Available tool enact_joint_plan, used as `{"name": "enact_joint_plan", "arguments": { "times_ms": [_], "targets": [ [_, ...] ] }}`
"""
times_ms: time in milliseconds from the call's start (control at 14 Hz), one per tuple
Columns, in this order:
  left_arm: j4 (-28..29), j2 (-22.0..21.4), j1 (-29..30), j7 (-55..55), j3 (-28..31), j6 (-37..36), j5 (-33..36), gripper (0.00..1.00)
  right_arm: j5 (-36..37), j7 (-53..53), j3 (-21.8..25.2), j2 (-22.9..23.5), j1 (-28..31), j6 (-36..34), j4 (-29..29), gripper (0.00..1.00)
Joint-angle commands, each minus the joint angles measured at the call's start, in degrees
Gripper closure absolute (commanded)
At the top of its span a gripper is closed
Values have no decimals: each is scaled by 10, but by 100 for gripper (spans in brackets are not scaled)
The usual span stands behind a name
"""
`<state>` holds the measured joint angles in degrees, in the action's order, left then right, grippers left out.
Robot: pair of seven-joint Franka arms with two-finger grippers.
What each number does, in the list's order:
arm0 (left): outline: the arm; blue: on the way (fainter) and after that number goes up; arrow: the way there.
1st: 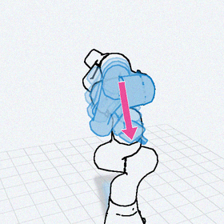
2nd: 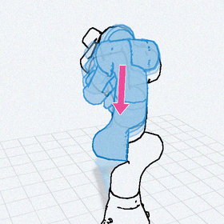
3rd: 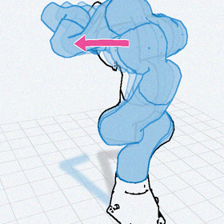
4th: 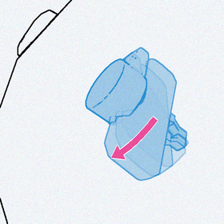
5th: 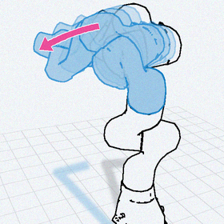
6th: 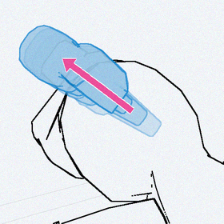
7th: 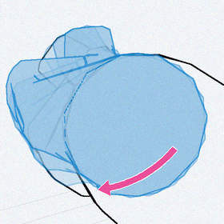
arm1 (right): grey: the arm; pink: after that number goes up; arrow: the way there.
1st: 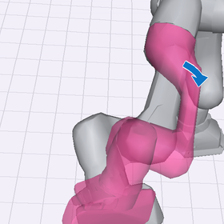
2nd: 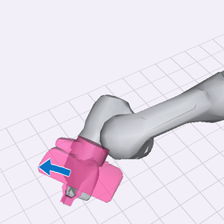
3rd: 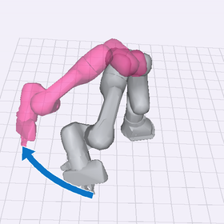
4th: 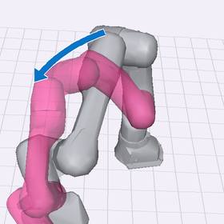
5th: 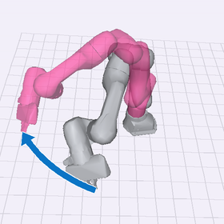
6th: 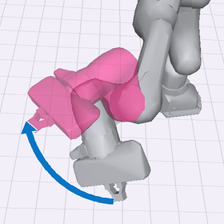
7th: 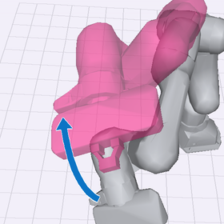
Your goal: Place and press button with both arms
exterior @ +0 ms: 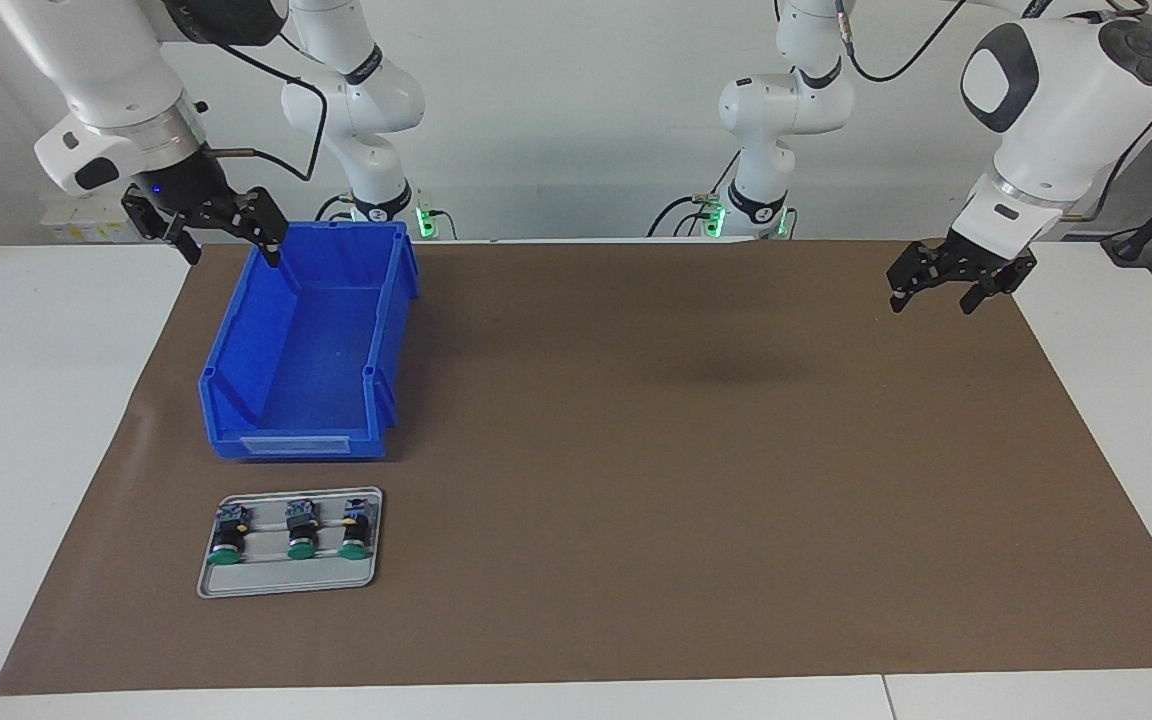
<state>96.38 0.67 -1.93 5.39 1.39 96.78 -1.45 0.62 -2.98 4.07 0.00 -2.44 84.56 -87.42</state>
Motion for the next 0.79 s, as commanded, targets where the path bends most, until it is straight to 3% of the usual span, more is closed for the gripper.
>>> {"name": "enact_joint_plan", "arguments": {
  "times_ms": [0,716],
  "targets": [
    [13,-10,1,3,2,3,-7,0,2,10,0,-11,5,11,-16,0],
    [13,-11,1,3,2,3,-7,0,-1,15,-2,-11,-3,10,-17,0]
  ]
}}
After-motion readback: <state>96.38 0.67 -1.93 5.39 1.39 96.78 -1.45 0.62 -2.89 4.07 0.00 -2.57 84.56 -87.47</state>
